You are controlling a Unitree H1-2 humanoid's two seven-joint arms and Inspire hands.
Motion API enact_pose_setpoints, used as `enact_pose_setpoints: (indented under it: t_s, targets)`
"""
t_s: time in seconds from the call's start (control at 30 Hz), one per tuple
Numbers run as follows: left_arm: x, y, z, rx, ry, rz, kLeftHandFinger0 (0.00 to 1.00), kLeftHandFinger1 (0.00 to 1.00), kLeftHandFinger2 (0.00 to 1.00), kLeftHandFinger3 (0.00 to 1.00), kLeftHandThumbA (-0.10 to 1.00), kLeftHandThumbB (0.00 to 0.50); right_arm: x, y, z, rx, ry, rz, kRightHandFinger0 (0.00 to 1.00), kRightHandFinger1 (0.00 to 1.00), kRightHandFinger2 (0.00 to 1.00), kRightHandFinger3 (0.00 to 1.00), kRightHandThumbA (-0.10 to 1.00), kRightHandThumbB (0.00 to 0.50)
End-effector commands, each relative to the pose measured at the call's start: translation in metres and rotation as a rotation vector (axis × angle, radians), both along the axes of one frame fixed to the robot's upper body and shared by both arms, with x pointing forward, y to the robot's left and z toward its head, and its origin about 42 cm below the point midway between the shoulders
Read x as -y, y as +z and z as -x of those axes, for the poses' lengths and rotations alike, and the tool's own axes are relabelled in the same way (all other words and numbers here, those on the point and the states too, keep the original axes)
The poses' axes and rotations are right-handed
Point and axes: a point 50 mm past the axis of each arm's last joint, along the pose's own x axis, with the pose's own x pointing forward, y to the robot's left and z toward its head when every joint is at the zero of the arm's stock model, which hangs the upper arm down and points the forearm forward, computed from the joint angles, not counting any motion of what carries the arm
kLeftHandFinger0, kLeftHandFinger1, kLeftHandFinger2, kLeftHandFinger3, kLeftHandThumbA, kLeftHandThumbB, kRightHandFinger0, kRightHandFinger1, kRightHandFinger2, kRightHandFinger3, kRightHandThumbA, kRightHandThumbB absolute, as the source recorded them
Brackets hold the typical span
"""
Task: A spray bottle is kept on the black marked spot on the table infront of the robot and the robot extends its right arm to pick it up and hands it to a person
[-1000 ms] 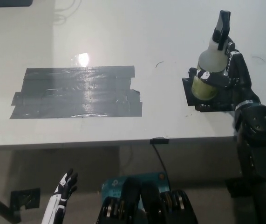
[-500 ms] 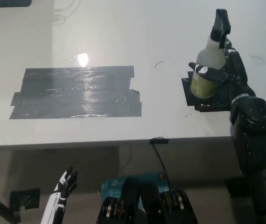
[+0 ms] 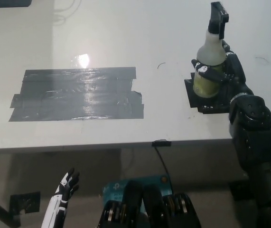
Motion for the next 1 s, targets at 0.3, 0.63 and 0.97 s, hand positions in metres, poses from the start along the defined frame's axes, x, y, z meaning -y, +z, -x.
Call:
enact_pose_setpoints:
  t_s: [0.3,0.63,0.97]
  targets:
    - [-0.001,0.013,-0.002,0.059,-0.026,-0.004,1.0,1.0,1.0,1.0,1.0,0.358,-0.013,0.034,-0.007,0.112,-0.11,0.189,0.04,0.37,0.7,0.58,-0.1,0.206]
    - [0.001,0.012,-0.004,0.055,-0.042,-0.028,1.0,1.0,1.0,1.0,1.0,0.357,-0.026,0.07,0.004,0.22,-0.079,0.198,0.13,0.58,0.91,0.94,-0.1,0.13]
    - [0.001,0.012,-0.002,0.051,-0.045,-0.025,1.0,1.0,1.0,1.0,1.0,0.351,-0.078,0.114,0.023,0.181,0.135,-0.121,0.14,0.64,0.98,0.96,-0.1,0.132]
